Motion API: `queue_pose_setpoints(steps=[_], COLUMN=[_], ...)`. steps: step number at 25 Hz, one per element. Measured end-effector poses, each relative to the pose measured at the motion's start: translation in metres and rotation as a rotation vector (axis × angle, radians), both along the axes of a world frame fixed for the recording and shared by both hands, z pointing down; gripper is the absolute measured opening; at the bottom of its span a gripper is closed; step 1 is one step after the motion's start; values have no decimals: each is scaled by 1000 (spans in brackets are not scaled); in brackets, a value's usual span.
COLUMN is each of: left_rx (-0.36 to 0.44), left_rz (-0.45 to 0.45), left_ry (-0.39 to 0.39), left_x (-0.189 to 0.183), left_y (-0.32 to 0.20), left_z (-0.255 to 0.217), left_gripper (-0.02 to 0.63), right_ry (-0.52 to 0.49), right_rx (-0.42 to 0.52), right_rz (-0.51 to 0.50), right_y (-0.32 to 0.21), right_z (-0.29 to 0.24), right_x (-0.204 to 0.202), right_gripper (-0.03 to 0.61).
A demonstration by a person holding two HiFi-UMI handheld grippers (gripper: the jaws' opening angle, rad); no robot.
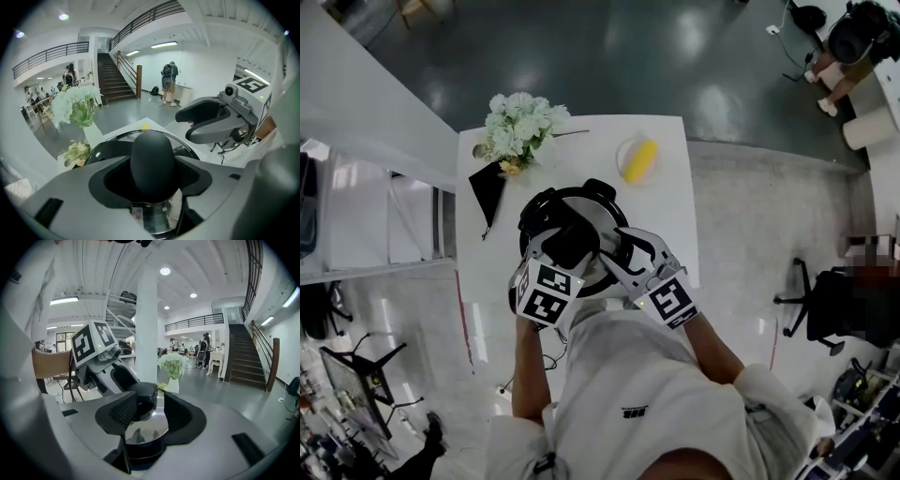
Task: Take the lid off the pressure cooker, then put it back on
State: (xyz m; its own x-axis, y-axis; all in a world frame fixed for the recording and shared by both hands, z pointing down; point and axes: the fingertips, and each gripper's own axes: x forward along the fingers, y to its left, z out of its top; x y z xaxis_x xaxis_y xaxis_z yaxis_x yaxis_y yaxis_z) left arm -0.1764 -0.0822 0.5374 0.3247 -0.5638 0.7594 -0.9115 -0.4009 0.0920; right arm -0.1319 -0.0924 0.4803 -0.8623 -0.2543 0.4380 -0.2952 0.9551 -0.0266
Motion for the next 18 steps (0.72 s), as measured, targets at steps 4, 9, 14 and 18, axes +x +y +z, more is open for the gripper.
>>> queue_pose_setpoints(steps=[4, 9, 14, 18], left_rx=[14, 30, 56, 115], left_rz=[-93, -210, -280, -283], left_ry=[3, 3, -2, -8], left_x=[-1, -3, -4, -5], left_y=[-1, -2, -3, -3], left_z=[-1, -3, -3, -3], left_gripper=[287, 287, 288, 290], right_ry=[-1, -11, -14, -20], right_rx=[-3, -6, -4, -1], right_rz=[-16, -12, -1, 11], right_y=[0, -2, -4, -5], right_z=[3, 3, 5, 6], right_x=[1, 3, 5, 6], right_gripper=[183, 183, 183, 183])
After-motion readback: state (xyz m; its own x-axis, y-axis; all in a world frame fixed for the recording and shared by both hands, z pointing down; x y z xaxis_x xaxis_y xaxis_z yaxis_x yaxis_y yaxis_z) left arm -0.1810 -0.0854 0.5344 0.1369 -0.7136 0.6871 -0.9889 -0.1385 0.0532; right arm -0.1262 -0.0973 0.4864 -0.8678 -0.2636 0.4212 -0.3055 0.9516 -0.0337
